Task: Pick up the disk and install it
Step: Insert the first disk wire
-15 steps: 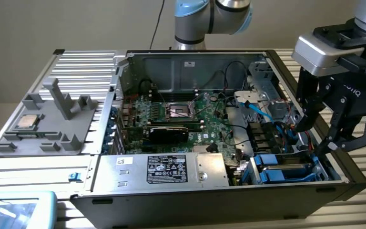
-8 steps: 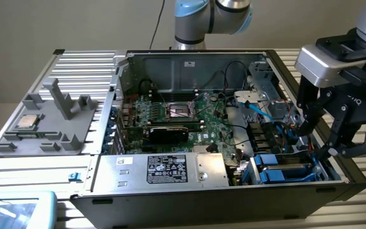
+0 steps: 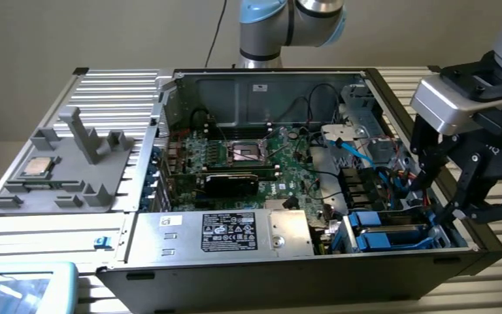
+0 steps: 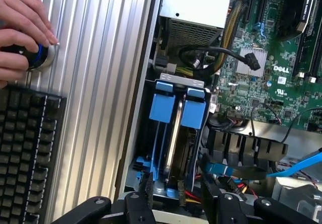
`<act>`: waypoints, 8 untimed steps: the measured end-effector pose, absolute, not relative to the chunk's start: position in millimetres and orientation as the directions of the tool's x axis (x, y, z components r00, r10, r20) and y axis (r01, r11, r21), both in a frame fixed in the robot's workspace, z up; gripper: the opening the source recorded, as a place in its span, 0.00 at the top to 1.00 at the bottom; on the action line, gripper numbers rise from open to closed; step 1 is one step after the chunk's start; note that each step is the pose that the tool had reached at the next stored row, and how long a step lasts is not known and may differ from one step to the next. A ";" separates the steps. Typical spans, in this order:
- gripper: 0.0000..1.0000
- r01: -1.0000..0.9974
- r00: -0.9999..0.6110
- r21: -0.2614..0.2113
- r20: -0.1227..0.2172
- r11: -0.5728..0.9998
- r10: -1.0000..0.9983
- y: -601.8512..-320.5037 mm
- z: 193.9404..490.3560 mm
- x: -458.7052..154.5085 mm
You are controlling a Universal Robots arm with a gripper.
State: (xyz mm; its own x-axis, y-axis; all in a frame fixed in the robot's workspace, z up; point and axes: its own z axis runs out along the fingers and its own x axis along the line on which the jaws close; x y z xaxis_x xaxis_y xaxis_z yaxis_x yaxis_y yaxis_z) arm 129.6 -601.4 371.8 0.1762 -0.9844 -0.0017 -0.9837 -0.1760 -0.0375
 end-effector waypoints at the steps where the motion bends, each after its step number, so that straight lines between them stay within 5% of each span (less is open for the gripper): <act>1: 0.49 -0.983 0.178 -0.038 -0.004 -0.178 -0.984 -602.0 370.3 129.7; 8: 0.49 -0.979 0.202 -0.039 -0.013 -0.202 -0.979 -603.0 360.2 129.8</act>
